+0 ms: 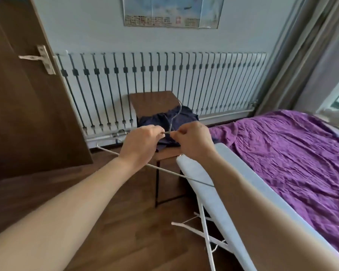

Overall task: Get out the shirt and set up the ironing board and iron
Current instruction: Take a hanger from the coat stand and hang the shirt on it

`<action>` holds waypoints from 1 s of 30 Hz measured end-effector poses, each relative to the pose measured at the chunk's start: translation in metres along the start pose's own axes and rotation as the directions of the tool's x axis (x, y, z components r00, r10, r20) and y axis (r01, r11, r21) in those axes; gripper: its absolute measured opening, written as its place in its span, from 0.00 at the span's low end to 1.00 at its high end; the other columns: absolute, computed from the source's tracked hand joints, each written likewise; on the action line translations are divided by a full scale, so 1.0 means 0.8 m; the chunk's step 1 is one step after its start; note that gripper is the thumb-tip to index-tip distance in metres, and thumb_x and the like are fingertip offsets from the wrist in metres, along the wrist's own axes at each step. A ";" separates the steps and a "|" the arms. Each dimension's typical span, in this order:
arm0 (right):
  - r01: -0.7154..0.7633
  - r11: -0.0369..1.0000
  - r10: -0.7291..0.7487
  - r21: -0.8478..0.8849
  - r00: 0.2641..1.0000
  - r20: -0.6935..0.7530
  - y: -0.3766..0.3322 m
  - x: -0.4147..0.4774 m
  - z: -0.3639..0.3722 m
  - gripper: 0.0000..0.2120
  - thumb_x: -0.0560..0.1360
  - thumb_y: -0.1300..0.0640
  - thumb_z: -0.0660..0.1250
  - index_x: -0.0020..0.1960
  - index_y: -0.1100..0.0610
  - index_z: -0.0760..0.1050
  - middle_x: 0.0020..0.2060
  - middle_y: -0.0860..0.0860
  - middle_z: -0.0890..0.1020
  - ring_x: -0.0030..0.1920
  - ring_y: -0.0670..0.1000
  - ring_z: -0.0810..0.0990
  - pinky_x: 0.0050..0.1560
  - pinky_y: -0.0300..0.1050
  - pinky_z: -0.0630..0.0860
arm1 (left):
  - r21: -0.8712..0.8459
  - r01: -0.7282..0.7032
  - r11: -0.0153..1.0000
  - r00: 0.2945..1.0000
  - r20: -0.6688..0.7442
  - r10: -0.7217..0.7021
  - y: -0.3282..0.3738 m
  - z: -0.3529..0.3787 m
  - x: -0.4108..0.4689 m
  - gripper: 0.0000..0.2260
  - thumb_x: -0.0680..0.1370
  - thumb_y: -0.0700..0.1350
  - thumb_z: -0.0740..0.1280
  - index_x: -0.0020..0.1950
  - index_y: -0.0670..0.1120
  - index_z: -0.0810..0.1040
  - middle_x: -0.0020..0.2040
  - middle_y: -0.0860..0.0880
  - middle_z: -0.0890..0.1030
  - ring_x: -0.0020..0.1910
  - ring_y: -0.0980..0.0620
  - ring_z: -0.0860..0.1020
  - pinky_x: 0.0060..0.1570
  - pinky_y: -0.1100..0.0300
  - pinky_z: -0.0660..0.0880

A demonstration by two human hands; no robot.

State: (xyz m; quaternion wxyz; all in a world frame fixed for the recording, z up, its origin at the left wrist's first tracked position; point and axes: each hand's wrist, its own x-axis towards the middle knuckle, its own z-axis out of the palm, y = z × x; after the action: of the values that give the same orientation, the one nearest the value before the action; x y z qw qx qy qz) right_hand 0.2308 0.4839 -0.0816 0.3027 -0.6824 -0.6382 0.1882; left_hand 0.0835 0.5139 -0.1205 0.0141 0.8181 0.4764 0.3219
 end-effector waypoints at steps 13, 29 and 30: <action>-0.041 0.999 0.039 0.027 0.997 0.068 -0.106 0.290 0.164 0.12 0.75 0.52 0.67 0.37 0.59 0.79 0.30 0.53 0.76 0.30 0.50 0.72 0.25 0.40 0.64 | 0.089 0.022 0.996 0.992 0.125 -0.033 -0.285 0.007 0.184 0.10 0.80 0.44 0.59 0.51 0.43 0.79 0.45 0.44 0.82 0.44 0.42 0.79 0.39 0.53 0.70; -0.239 0.969 0.241 0.061 0.970 -0.022 -0.039 0.718 0.240 0.11 0.73 0.55 0.66 0.40 0.63 0.81 0.38 0.60 0.82 0.37 0.55 0.76 0.35 0.44 0.72 | -0.002 -0.036 0.999 0.947 0.320 0.035 -0.501 0.191 0.554 0.11 0.80 0.44 0.60 0.56 0.44 0.79 0.50 0.43 0.82 0.51 0.42 0.79 0.50 0.48 0.75; -0.255 0.965 0.258 0.065 0.966 -0.037 -0.032 0.736 0.244 0.12 0.72 0.55 0.67 0.40 0.64 0.81 0.39 0.62 0.83 0.36 0.55 0.75 0.36 0.47 0.73 | -0.001 -0.049 0.999 0.938 0.344 0.046 -0.510 0.204 0.572 0.10 0.80 0.44 0.60 0.56 0.45 0.79 0.51 0.43 0.82 0.51 0.42 0.79 0.51 0.48 0.75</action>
State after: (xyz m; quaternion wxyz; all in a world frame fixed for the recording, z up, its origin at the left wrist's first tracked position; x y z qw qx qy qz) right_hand 0.1537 1.0976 -0.1342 0.3105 -0.7539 -0.5316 0.2294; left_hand 0.0126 1.1436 -0.1499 0.0865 0.8730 0.4479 0.1724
